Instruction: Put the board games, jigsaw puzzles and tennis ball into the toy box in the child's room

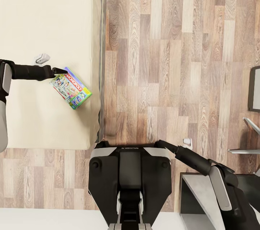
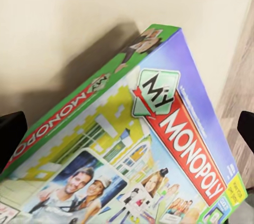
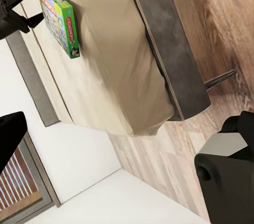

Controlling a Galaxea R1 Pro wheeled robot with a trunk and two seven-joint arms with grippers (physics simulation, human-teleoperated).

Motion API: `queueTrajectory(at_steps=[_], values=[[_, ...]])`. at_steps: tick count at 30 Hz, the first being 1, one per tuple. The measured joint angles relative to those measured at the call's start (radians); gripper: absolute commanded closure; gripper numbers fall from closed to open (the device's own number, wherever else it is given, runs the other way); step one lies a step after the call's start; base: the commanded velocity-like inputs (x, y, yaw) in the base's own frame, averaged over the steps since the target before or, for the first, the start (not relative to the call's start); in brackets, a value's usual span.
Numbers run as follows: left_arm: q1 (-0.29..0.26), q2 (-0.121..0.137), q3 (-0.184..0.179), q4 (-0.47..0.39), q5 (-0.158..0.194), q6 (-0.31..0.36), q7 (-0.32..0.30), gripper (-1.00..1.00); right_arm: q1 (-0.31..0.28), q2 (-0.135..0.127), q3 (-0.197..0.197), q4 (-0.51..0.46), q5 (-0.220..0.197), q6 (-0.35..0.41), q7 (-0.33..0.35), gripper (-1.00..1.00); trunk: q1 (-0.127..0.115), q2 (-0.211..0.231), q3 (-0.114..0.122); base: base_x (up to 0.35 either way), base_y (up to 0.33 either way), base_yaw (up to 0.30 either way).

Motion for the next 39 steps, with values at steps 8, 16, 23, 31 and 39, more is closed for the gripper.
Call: queueTrajectory(at_steps=[8, 16, 23, 31, 39], values=[[0.0, -0.001, 0.001, 0.0, 0.002, 0.016, -0.012, -1.0, 0.0, 0.0, -0.001, 0.0, 0.0, 0.0, 0.0, -1.0, 0.0, 0.0, 0.0, 0.0, 0.0, 0.0], [0.0, -0.001, -0.001, 0.0, -0.001, 0.025, -0.062, -1.0, 0.0, 0.0, -0.001, 0.0, 0.0, 0.0, 0.0, -1.0, 0.0, 0.0, 0.0, 0.0, 0.0, 0.0], [0.0, -0.001, -0.001, 0.001, -0.001, 0.033, -0.074, -1.0, 0.0, 0.0, -0.003, 0.0, 0.0, 0.0, 0.0, -1.0, 0.0, 0.0, 0.0, 0.0, 0.0, 0.0], [0.0, -0.001, 0.0, 0.001, 0.0, 0.039, -0.079, -1.0, 0.0, -0.001, -0.003, 0.0, 0.0, 0.0, 0.0, -1.0, 0.0, 0.0, 0.0, 0.0, 0.0, 0.0], [0.0, -0.002, 0.001, 0.001, 0.0, 0.055, -0.095, -1.0, 0.0, 0.0, -0.003, 0.0, 0.0, 0.0, 0.0, -1.0, 0.0, 0.0, 0.0, 0.0, 0.0, 0.0]])
